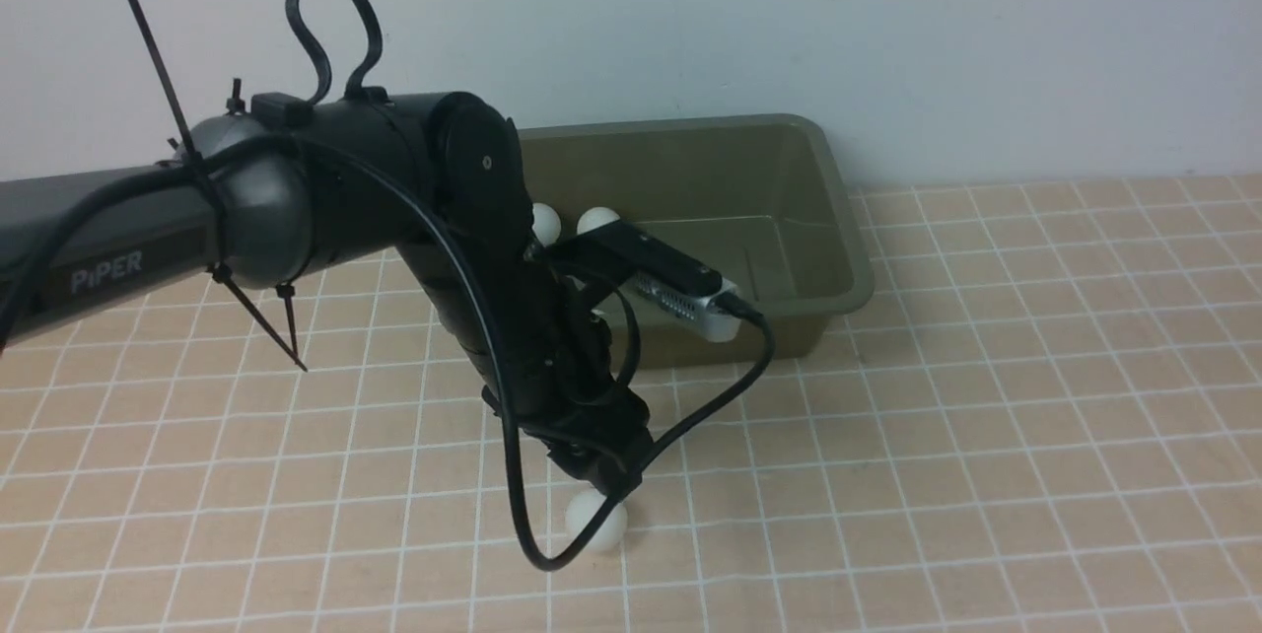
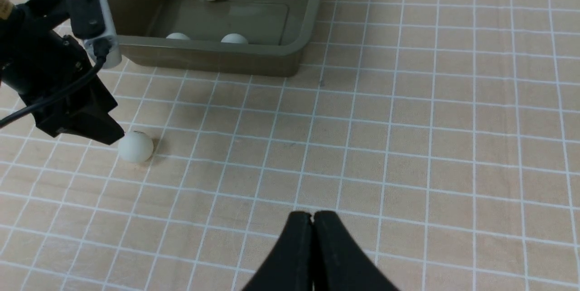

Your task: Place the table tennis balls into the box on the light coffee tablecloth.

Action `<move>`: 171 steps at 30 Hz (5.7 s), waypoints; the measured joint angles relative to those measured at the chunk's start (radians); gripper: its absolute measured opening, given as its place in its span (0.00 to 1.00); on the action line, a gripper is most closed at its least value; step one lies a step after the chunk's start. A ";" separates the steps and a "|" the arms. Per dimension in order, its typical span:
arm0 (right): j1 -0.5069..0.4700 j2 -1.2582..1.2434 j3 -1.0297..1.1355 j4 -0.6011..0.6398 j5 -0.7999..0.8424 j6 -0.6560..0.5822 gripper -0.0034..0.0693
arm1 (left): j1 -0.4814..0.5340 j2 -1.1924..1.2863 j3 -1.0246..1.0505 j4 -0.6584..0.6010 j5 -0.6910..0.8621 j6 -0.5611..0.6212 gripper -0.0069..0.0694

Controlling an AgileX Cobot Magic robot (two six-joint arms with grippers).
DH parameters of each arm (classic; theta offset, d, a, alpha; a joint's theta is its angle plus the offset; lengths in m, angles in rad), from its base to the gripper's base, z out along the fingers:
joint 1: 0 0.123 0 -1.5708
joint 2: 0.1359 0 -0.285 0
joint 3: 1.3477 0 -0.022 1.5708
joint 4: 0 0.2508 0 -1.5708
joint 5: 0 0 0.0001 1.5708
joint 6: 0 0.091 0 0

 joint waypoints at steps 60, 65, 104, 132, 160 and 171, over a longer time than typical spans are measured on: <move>0.000 0.000 0.000 0.004 0.000 -0.011 0.02 | 0.018 0.266 -0.573 0.178 -0.159 -0.087 0.50; 0.000 0.000 0.000 0.007 0.000 -0.005 0.02 | 0.047 0.355 -0.573 0.152 -0.234 -0.143 0.50; 0.000 0.001 0.607 -0.094 -0.839 -0.145 0.02 | 0.058 -0.289 -0.080 0.000 -0.225 0.105 0.00; 0.000 0.001 0.640 -0.217 -0.889 -0.146 0.02 | 0.058 -0.655 0.636 -0.230 -0.671 0.154 0.00; 0.000 0.001 0.640 -0.217 -0.869 -0.146 0.02 | 0.448 -1.613 1.337 -0.403 -1.100 0.329 0.00; 0.000 0.001 0.640 -0.217 -0.860 -0.147 0.02 | 0.448 -1.862 1.375 -0.405 -1.104 0.409 0.00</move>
